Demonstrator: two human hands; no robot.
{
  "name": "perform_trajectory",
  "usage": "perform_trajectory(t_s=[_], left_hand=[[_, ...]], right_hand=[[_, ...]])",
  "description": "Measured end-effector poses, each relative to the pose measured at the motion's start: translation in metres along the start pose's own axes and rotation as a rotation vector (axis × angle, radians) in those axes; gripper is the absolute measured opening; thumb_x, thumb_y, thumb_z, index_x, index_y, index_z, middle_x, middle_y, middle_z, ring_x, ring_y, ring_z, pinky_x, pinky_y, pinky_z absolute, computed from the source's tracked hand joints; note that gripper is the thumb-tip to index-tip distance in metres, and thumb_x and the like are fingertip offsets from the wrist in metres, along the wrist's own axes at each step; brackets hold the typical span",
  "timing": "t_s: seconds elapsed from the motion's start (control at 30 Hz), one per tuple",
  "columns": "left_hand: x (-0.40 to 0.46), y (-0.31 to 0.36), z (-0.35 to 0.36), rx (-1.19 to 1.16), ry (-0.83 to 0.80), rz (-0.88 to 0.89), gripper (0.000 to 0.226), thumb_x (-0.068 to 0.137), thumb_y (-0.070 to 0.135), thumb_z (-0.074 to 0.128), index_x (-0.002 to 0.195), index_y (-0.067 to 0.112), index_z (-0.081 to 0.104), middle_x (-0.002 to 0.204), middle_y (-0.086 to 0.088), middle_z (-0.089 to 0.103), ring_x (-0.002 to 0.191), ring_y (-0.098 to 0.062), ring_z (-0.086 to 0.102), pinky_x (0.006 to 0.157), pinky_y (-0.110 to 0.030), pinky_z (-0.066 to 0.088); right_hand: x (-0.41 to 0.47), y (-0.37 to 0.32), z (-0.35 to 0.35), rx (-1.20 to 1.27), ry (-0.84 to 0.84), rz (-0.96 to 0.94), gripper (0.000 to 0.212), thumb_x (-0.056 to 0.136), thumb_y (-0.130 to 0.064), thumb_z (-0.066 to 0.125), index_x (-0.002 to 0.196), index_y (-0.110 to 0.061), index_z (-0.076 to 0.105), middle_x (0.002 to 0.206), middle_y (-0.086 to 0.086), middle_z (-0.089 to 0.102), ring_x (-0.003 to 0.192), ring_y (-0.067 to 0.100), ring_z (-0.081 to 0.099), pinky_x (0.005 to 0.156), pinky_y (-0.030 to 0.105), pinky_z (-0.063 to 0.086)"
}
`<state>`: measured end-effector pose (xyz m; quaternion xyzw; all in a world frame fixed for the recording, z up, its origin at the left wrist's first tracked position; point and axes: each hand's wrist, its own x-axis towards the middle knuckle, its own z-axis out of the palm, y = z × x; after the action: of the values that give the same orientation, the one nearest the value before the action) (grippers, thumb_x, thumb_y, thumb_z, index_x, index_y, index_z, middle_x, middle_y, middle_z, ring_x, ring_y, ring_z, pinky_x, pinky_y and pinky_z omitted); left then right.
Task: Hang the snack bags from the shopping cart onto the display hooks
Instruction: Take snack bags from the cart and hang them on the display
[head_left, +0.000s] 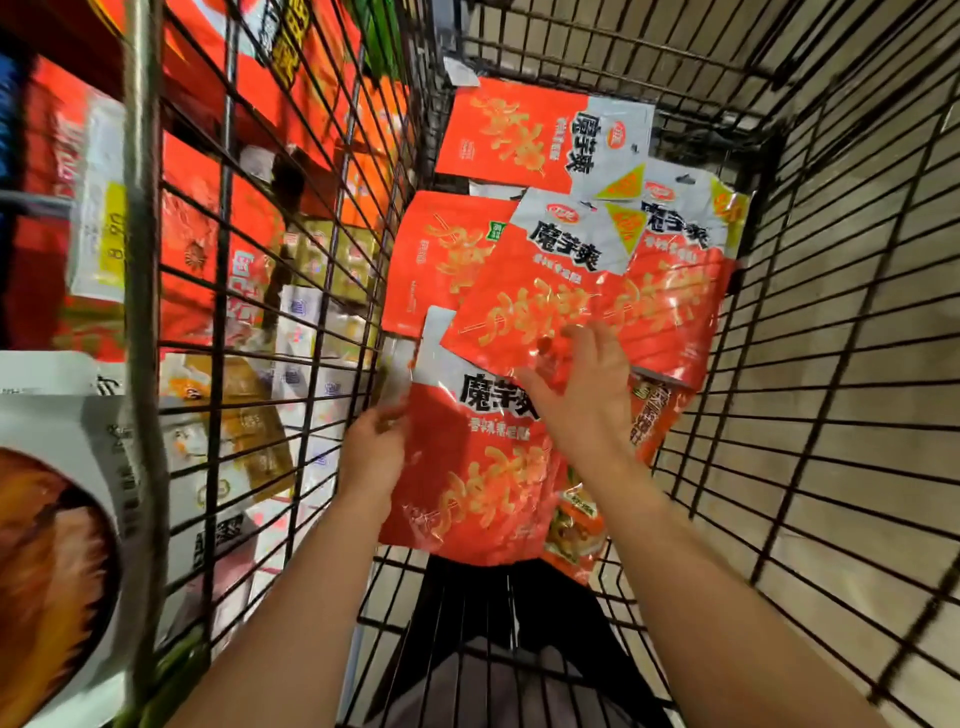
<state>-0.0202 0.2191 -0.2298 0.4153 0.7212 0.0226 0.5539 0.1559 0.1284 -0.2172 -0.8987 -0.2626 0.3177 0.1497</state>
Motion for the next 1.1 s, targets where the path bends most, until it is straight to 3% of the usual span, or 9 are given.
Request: perform_trajectory(t_s=[0.1,0.2,0.4,0.53,0.77,0.9,0.97,1.03,1.1], left_hand=[[0.004,0.0,0.003,0.096,-0.039,0.03,0.008,0.092,0.016,0.06,0.097,0.023,0.062,0.098,-0.011,0.067,0.088,-0.026,0.062,0.087,-0.04,0.051],[0.007,0.002,0.007,0.091,-0.08,0.01,0.014,0.092,0.015,0.061,0.104,0.021,0.062,0.101,-0.011,0.068,0.094,-0.031,0.065,0.092,-0.049,0.051],[0.012,-0.002,0.005,-0.015,-0.083,-0.057,0.022,0.093,0.001,0.054,0.09,0.021,0.062,0.081,-0.003,0.062,0.073,-0.022,0.058,0.061,-0.027,0.048],[0.007,-0.005,0.008,-0.037,-0.04,-0.056,0.03,0.089,0.0,0.058,0.079,0.027,0.063,0.081,-0.005,0.064,0.082,-0.028,0.061,0.082,-0.044,0.051],[0.004,-0.011,0.011,0.003,-0.06,-0.027,0.03,0.09,0.0,0.057,0.114,0.015,0.064,0.087,-0.011,0.067,0.08,-0.027,0.061,0.081,-0.048,0.053],[0.002,-0.005,0.005,0.077,-0.125,-0.079,0.009,0.093,0.032,0.057,0.094,0.031,0.065,0.083,-0.009,0.062,0.064,-0.023,0.055,0.055,-0.021,0.037],[0.0,-0.003,0.005,0.07,-0.172,-0.088,0.022,0.088,0.048,0.059,0.102,0.032,0.066,0.102,-0.007,0.067,0.085,-0.025,0.063,0.069,-0.027,0.045],[-0.007,0.001,0.009,0.068,-0.156,-0.016,0.011,0.088,0.03,0.067,0.098,0.025,0.065,0.105,-0.009,0.067,0.085,-0.019,0.062,0.072,-0.026,0.046],[-0.011,-0.001,0.014,0.063,-0.098,0.043,0.032,0.08,0.007,0.073,0.109,0.013,0.061,0.102,-0.01,0.066,0.078,-0.015,0.061,0.064,-0.018,0.051]], right_hand=[[0.041,-0.016,-0.005,0.085,-0.002,0.331,0.093,0.077,-0.054,0.072,0.148,-0.018,0.023,0.151,0.017,0.026,0.134,0.036,0.035,0.106,0.044,0.038],[0.061,-0.01,0.005,0.486,0.094,0.603,0.085,0.074,-0.031,0.082,0.141,-0.013,0.033,0.135,0.018,0.047,0.119,0.034,0.054,0.101,0.042,0.047],[0.074,0.031,0.0,0.724,0.081,0.575,0.025,0.065,-0.004,0.071,0.075,-0.025,0.061,0.082,0.005,0.066,0.073,0.025,0.062,0.07,0.037,0.051],[0.068,0.037,-0.015,0.806,0.212,0.59,0.032,0.079,-0.002,0.055,0.105,-0.017,0.064,0.072,0.008,0.068,0.056,0.027,0.062,0.056,0.037,0.052],[-0.01,0.045,-0.005,0.757,0.242,0.437,0.059,0.089,0.002,0.05,0.142,-0.025,0.044,0.115,0.009,0.065,0.104,0.031,0.063,0.089,0.05,0.054],[-0.05,0.053,0.017,0.584,0.016,0.363,0.062,0.088,0.007,0.047,0.141,-0.025,0.048,0.125,0.008,0.061,0.113,0.028,0.059,0.096,0.046,0.051],[-0.066,0.051,0.022,0.482,-0.073,0.284,0.061,0.086,0.012,0.047,0.139,-0.017,0.051,0.105,-0.012,0.058,0.108,0.025,0.057,0.102,0.023,0.043],[-0.071,0.044,0.024,0.396,-0.127,0.253,0.057,0.087,0.01,0.05,0.138,-0.014,0.051,0.095,-0.013,0.06,0.099,0.019,0.056,0.084,-0.007,0.026],[-0.069,0.035,0.028,0.372,-0.153,0.289,0.051,0.088,0.0,0.055,0.135,-0.02,0.054,0.107,0.003,0.068,0.103,0.02,0.06,0.078,-0.004,0.026]])
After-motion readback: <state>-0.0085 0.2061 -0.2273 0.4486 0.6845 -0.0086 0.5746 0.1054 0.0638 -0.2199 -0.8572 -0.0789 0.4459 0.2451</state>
